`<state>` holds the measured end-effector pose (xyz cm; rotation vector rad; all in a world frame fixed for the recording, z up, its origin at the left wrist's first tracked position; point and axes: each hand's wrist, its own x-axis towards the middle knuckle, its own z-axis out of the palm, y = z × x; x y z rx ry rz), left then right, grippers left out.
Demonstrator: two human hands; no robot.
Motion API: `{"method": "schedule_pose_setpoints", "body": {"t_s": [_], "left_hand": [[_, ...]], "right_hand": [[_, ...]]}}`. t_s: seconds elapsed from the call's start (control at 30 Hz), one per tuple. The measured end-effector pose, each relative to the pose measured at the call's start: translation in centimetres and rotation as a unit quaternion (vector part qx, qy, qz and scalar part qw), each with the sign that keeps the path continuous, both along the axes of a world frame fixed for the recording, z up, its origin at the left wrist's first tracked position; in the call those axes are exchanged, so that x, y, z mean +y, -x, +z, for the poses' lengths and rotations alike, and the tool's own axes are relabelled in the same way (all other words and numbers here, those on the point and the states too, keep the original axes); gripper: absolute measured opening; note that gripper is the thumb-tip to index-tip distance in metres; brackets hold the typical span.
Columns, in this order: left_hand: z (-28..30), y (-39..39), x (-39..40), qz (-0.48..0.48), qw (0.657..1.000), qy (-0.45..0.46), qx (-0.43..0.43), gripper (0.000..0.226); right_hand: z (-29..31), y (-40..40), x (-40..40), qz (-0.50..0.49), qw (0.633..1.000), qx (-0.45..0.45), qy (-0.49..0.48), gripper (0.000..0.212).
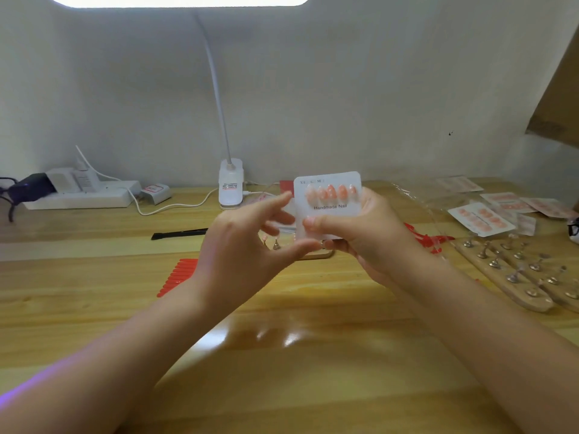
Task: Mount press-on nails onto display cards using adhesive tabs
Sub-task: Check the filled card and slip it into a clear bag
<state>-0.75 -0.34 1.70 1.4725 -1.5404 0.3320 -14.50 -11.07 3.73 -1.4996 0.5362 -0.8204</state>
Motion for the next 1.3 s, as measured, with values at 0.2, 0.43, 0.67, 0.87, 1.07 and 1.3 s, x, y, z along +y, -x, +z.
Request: {"method": "schedule_pose_setpoints", "body": {"t_s": [0.2,0.43,0.67,0.87,1.07,1.3], "left_hand": [[0.7,-0.4,-0.1,0.043,0.989,-0.134,-0.041,0.109],[1.3,-1.5,0.0,0.088,0.97,-0.172,-0.144,0.083],[2.4,-1.8,0.2,0.11,0.946,-0.24,-0.189,0.079],[2.9,-1.7,1.0,0.04,0.885,-0.428,-0.181,0.077],[1.8,-1.2,0.4,0.029,0.852,-0.466,-0.239,0.073],[1.4,-1.9,-0.3,0.055,0.883,-0.45,-0.124,0.087]], "right_hand": [[-0.5,0.0,0.0,0.075,0.996,0.055,0.016,0.033],[0.1,0.4,-0.4,0.135,0.985,0.09,-0.055,0.045],[-0.4,0.2,-1.1,0.118,0.975,0.174,-0.072,0.078],[-2.1,-0.1,-2.2,-0.085,0.972,0.219,0.021,0.061],[-4.8,0.1,-2.1,-0.164,0.886,0.315,0.297,0.046],[-5.9,-0.1,-2.7,-0.141,0.876,0.346,0.306,0.016]]}}
